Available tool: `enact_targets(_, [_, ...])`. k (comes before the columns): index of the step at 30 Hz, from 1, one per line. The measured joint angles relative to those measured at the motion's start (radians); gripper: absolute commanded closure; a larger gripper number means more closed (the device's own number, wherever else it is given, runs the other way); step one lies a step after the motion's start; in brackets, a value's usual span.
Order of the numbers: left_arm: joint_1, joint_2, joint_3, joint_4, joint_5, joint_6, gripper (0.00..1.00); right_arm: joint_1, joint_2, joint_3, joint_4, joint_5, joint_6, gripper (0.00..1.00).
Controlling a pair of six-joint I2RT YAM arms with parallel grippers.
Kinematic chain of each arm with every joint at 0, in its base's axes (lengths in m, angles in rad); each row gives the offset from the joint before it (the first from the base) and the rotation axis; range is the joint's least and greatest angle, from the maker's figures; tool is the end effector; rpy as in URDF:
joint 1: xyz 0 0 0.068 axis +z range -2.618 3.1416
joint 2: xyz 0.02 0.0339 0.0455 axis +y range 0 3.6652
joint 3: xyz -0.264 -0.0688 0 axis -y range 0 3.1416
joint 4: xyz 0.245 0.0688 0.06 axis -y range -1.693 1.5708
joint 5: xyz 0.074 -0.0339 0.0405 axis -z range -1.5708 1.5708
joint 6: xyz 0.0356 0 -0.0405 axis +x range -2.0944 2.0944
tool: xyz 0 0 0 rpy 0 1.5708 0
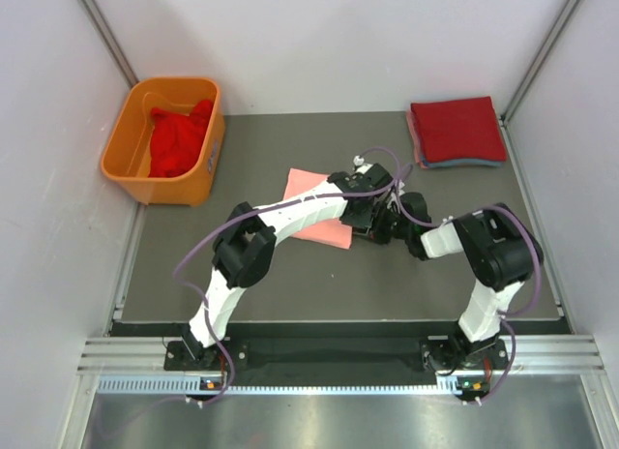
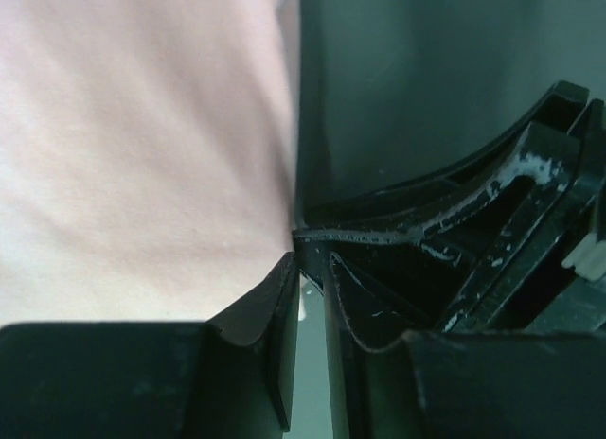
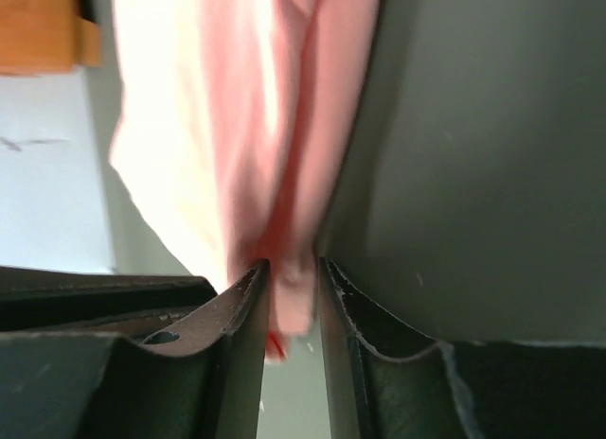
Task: Fold and stack the t-shirts
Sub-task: Fold the tshirt
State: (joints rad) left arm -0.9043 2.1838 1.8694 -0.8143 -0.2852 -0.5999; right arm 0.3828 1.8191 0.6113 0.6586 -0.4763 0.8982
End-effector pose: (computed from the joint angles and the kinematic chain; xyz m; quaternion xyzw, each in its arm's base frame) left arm 0.2983 -0.3630 0.2130 0.1156 0.9593 -0.0470 0.2532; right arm 0.2889 0.1339 0.1065 0.1045 0.8491 0.4489 0.2579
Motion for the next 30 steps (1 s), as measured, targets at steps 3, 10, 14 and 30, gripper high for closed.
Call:
enact_targets(3, [0.001,-0.009,0.0,0.006,0.044,-0.001,0.78,-0.002,-0.079,0.015,-0.182,0.034,-0.071,0.71])
enact_targets(10, [0.032,-0.113,-0.055,0.023,0.097,-0.006,0.78,-0.01,-0.203,0.045,-0.453,0.092,-0.174,0.7])
enact_targets(14, [0.103,-0.206,-0.142,0.046,0.119,-0.009,0.78,-0.01,-0.222,0.062,-0.462,0.06,-0.172,0.64])
enact_targets(30, [0.408,-0.345,-0.527,0.119,0.134,0.0,0.78,0.033,-0.011,0.163,-0.347,0.022,-0.164,0.98])
